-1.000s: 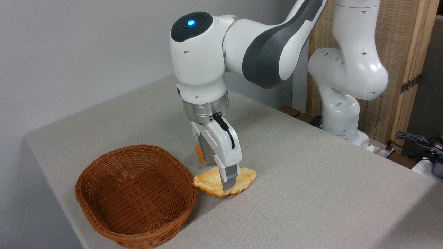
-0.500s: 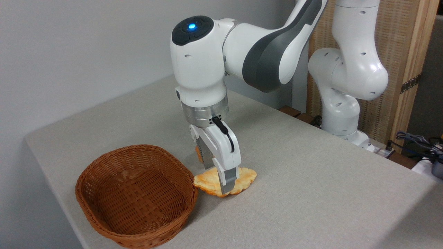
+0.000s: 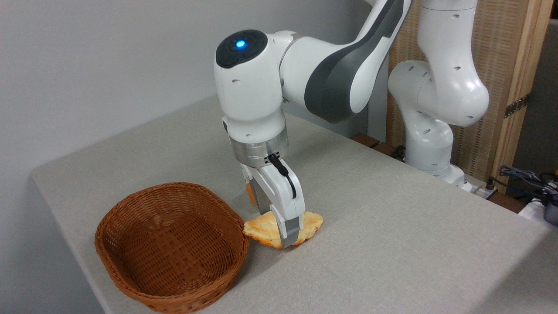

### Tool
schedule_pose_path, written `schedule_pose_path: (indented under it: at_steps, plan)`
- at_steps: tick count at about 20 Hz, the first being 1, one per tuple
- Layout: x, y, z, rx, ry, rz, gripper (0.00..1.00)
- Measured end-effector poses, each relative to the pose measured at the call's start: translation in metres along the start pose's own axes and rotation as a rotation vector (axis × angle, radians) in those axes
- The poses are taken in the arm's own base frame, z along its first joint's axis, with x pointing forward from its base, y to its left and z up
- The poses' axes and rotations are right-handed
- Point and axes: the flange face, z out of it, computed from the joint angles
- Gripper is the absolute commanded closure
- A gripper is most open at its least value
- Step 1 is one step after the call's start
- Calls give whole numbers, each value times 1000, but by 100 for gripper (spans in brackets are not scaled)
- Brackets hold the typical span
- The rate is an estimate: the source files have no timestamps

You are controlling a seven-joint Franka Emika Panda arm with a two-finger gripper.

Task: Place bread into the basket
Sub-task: 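Close the gripper fingers around the middle of the golden bread roll, then lift the golden bread roll and carry it over the wicker basket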

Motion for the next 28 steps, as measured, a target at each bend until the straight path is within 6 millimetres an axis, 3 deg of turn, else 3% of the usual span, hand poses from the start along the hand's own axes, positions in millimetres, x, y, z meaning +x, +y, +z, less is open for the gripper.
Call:
schedule_pose_path:
  at_steps: [2, 4, 23, 28]
  plan:
    - [0, 0, 2, -4, -2, 1, 71]
    - [-1, 0, 3, -5, -3, 1, 73]
    - [-1, 1, 4, -7, -4, 1, 67]
    - [-23, -10, -14, 14, 22, -39, 67]
